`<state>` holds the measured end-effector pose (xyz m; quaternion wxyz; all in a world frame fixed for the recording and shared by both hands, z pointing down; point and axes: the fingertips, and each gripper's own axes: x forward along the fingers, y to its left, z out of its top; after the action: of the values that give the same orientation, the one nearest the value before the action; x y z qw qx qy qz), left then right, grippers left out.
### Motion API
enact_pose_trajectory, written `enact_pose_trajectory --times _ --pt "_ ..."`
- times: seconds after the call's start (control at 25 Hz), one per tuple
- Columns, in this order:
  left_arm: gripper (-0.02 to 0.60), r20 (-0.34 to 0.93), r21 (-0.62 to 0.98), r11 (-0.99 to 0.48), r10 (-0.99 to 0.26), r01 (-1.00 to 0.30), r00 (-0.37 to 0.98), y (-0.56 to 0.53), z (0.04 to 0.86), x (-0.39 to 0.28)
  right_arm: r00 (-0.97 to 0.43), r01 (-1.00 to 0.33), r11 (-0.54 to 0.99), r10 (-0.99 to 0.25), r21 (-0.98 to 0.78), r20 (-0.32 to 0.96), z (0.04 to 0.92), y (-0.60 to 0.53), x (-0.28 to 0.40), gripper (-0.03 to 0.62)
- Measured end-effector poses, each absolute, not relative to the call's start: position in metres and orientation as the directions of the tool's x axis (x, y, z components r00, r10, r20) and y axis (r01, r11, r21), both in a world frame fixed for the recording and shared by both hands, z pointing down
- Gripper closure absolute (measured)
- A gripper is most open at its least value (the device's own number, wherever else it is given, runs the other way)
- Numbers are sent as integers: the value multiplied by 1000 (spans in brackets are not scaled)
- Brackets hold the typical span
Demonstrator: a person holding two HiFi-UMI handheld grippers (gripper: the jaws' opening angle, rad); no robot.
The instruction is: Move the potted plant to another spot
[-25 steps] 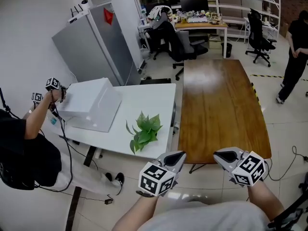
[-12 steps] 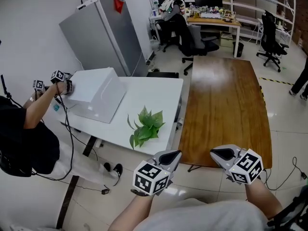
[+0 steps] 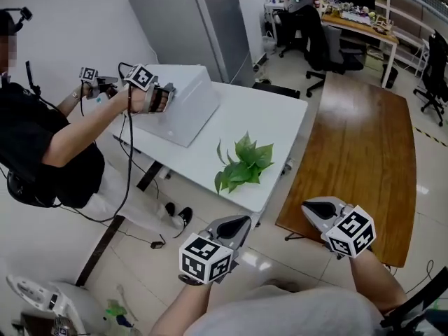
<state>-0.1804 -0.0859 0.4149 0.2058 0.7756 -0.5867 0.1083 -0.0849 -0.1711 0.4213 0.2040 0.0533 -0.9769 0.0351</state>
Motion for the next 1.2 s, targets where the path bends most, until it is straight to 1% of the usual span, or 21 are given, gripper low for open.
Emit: enact_pose_trajectory --times 0.2,0.28,0.32,0.4,0.44,0.56,0.64,0.76,1.04,1.2 --pt "584 438 200 -92 -882 -976 173 -54 431 -226 -923 -63 997 -38 -52 383 443 -179 -146 600" --pt "584 443 195 -50 -887 -980 133 -45 432 -243 -920 -59 997 -33 -54 390 455 -184 -169 581" --pt "584 444 190 -33 -888 -981 116 -41 432 -250 -917 -67 996 -40 -54 398 464 -189 -179 537" --pt "584 447 181 -6 -890 -983 88 -35 432 -261 -909 -87 995 -57 -56 413 482 -198 -198 408" --pt "584 450 179 8 -890 -984 75 -32 433 -266 -905 -93 994 -62 -55 420 492 -202 -207 363" --pt "584 465 176 53 -884 -983 36 -16 437 -280 -897 -95 993 -57 -66 439 518 -209 -232 291" --pt "584 474 174 83 -880 -981 9 -3 438 -290 -895 -107 991 -63 -76 442 533 -214 -248 268" --pt "584 494 168 129 -869 -977 -30 16 441 -308 -892 -133 988 -86 -76 443 552 -223 -271 209" --pt "584 540 170 223 -836 -960 -98 52 460 -337 -905 -131 989 -92 -64 416 571 -238 -318 143" --pt "584 550 165 244 -827 -956 -116 58 467 -342 -913 -136 990 -109 -42 394 578 -244 -330 141"
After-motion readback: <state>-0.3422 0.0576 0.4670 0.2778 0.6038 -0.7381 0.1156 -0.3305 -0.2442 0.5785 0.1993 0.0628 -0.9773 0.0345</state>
